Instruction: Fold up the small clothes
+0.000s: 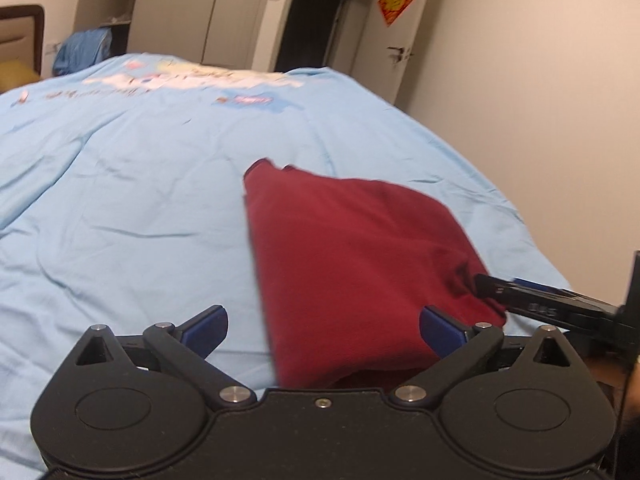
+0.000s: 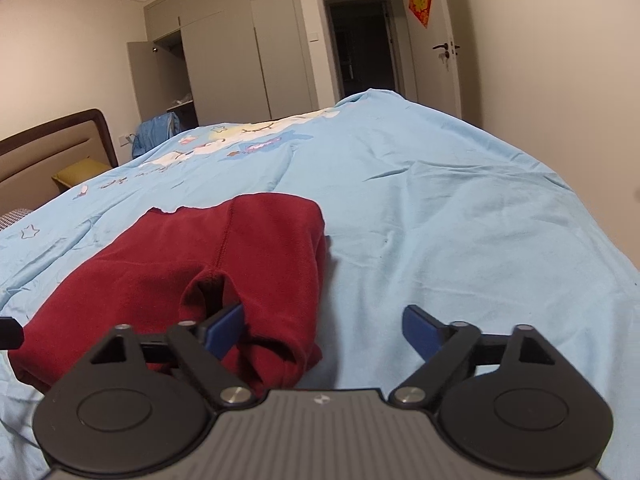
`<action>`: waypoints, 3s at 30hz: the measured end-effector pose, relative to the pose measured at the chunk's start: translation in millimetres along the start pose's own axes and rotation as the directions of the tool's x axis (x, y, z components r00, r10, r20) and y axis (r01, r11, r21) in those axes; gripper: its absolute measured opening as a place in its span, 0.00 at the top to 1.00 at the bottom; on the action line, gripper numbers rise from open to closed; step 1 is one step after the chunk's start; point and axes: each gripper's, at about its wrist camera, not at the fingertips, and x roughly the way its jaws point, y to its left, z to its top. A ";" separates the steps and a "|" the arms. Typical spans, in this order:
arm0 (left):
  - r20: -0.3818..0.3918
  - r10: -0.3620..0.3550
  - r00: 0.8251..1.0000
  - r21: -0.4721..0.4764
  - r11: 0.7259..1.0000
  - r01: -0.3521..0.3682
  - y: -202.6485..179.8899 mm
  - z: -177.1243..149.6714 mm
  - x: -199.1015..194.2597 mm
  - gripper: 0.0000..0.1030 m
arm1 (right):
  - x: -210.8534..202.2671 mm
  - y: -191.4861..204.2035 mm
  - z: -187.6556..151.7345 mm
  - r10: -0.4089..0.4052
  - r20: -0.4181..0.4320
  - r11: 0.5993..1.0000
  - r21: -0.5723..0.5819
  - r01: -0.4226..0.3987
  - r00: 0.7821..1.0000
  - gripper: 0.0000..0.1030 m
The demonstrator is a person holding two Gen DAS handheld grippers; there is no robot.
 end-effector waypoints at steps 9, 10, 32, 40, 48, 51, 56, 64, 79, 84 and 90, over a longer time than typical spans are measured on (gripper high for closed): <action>-0.005 0.009 1.000 -0.026 1.000 -0.009 13.6 -0.6 -3.1 0.01 | -15.2 -12.8 -4.5 0.024 0.020 0.999 0.046 -0.024 1.000 0.00; -0.003 0.011 1.000 -0.030 0.999 -0.011 14.5 0.6 -2.7 0.01 | -15.9 -16.4 -2.2 0.032 0.032 0.997 0.071 -0.034 0.999 0.00; -0.135 -0.164 0.977 -0.190 0.972 0.137 49.4 34.5 68.3 0.27 | 81.4 -18.8 27.1 0.230 -0.074 0.946 0.249 -0.206 0.970 0.66; -0.078 -0.161 0.984 -0.102 0.983 0.152 36.6 49.4 56.7 0.69 | 62.8 9.1 50.4 0.234 0.013 0.961 0.148 -0.234 0.972 0.86; 0.058 -0.084 0.995 -0.030 0.996 0.086 48.5 85.1 28.5 0.71 | 71.1 52.1 91.7 0.299 0.095 0.948 0.080 -0.307 0.950 0.86; 0.083 -0.044 0.996 -0.033 0.998 0.046 60.7 96.8 22.9 0.71 | 89.0 73.0 103.8 0.326 0.089 0.940 0.075 -0.332 0.941 0.86; 0.072 0.028 0.997 -0.088 0.996 -0.021 90.9 102.7 28.1 0.70 | 118.4 105.7 105.9 0.336 0.045 0.941 0.037 -0.337 0.941 0.86; -0.008 0.094 0.995 -0.089 0.991 -0.095 115.2 74.1 45.2 0.60 | 132.3 120.4 74.6 0.249 -0.040 0.967 -0.038 -0.250 0.968 0.73; 0.003 0.164 0.986 -0.060 0.985 -0.163 112.6 29.1 4.6 0.21 | 53.2 131.9 27.1 0.188 -0.026 0.924 -0.335 -0.186 0.982 0.31; 0.037 0.169 0.985 -0.067 0.984 -0.166 102.7 23.5 -17.9 0.10 | 23.1 128.0 29.3 0.183 0.040 0.932 -0.325 -0.160 0.982 0.23; 0.125 0.177 0.976 -0.058 0.984 -0.171 83.7 13.0 -53.7 0.01 | -20.3 126.1 31.2 0.191 0.143 0.949 -0.279 -0.146 0.971 0.06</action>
